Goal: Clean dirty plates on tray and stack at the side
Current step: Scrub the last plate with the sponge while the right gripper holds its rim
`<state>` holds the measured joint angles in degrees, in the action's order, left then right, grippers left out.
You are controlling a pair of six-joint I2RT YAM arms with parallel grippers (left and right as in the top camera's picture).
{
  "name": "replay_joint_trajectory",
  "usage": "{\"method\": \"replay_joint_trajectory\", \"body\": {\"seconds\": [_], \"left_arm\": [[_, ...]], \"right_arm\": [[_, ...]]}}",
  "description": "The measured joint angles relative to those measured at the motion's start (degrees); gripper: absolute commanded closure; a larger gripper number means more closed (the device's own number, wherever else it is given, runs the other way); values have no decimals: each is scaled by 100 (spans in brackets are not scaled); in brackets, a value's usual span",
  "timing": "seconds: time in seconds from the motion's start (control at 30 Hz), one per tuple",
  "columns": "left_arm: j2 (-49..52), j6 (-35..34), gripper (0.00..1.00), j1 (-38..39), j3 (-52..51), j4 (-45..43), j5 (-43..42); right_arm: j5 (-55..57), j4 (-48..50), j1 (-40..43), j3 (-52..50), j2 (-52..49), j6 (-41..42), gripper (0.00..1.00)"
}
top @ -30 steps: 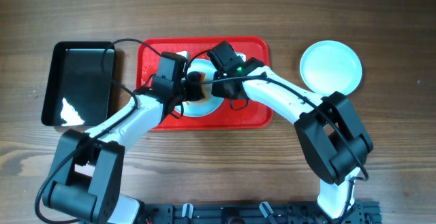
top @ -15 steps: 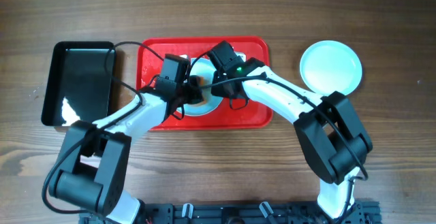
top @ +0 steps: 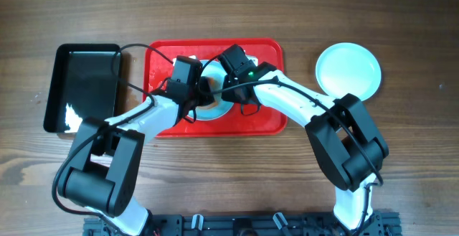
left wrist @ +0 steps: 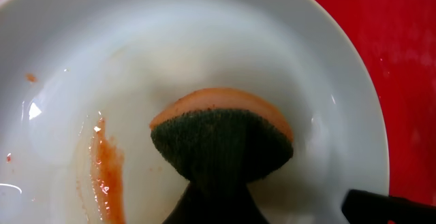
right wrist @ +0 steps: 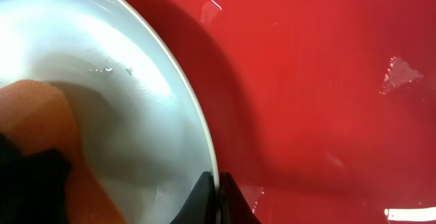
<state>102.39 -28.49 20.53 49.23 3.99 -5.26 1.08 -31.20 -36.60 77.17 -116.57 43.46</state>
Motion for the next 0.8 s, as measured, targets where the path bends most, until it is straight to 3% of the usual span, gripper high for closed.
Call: {"method": "replay_joint_trajectory", "body": {"seconds": [0.33,0.47,0.63,0.8], "left_arm": [[-2,55,96,-46,179,667,1764],[-101,144,96,-61,157,931,2072],[-723,168,96,-76,-74,1102,1985],[-1368,184,96,66,-103,610,938]], "right_arm": [[-83,168,-2,-74,0,26,96],[-85,168,-2,-74,0,26,96],[-85,173,-2,-74,0,48,96],[-85,181,-2,-74,0,127,96]]}}
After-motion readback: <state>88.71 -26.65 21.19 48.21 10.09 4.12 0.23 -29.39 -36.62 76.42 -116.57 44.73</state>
